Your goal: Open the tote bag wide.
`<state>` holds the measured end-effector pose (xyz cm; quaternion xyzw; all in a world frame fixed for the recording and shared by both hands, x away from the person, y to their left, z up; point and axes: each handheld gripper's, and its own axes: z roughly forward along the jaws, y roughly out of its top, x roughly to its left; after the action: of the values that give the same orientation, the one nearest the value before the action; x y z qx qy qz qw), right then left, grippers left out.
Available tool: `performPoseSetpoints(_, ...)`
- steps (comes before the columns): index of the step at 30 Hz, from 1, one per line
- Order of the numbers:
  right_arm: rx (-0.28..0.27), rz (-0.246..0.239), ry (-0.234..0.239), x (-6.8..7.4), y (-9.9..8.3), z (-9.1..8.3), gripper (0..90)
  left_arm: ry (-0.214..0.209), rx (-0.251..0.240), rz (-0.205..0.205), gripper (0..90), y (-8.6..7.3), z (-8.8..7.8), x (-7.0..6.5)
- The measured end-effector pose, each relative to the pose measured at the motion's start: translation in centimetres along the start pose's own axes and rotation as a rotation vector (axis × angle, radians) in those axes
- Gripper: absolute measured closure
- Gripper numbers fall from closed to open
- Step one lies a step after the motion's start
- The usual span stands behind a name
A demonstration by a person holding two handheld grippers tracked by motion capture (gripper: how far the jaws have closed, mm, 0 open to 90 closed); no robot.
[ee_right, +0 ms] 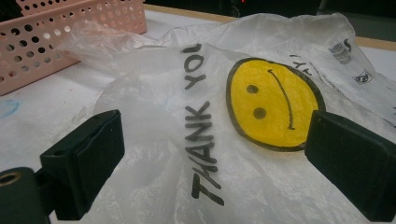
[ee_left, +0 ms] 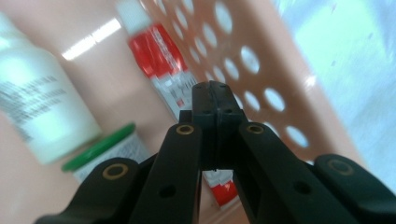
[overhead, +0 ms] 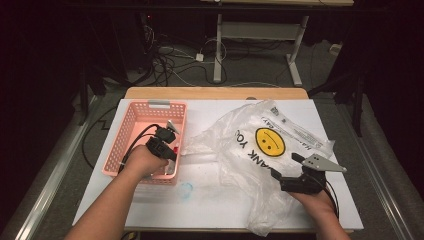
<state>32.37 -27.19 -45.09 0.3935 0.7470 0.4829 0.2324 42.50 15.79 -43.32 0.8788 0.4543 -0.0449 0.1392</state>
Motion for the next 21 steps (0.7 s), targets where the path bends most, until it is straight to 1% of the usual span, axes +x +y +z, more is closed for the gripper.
performPoseSetpoints(2,0.001,0.000,0.000,0.0,0.0,0.0,5.4,0.003,0.041,0.011,88.2,0.2,0.4,-0.1)
performPoseSetpoints(3,0.001,-0.001,-0.001,0.0,0.0,0.0,5.4,0.014,0.051,0.026,88.2,0.3,0.3,-0.1)
performPoseSetpoints(8,0.004,0.005,-0.001,-0.1,-0.1,0.1,5.4,0.079,0.056,0.051,88.3,0.6,0.4,-0.6)
performPoseSetpoints(11,0.006,0.007,-0.001,-0.1,-0.1,0.0,5.4,0.115,0.052,0.052,88.3,0.5,0.3,-0.6)
performPoseSetpoints(13,0.006,0.007,0.001,-0.1,-0.2,0.0,5.5,0.124,0.054,0.045,88.4,0.4,0.3,-0.4)
performPoseSetpoints(15,0.005,0.008,0.000,-0.1,-0.1,0.0,5.5,0.146,0.054,0.039,88.4,0.3,0.2,-0.1)
performPoseSetpoints(18,0.005,0.008,-0.001,-0.1,-0.1,0.0,5.4,0.160,0.057,0.030,88.4,0.2,0.0,0.2)
performPoseSetpoints(19,0.005,0.009,-0.001,-0.1,-0.1,0.0,5.4,0.158,0.054,0.028,88.3,0.1,0.0,0.3)
performPoseSetpoints(20,0.005,0.009,-0.001,-0.1,-0.1,0.0,5.4,0.157,0.044,0.024,88.3,0.1,-0.1,0.4)
performPoseSetpoints(21,0.005,0.009,-0.001,-0.1,-0.1,0.0,5.4,0.147,0.029,0.021,88.3,0.1,-0.2,0.5)
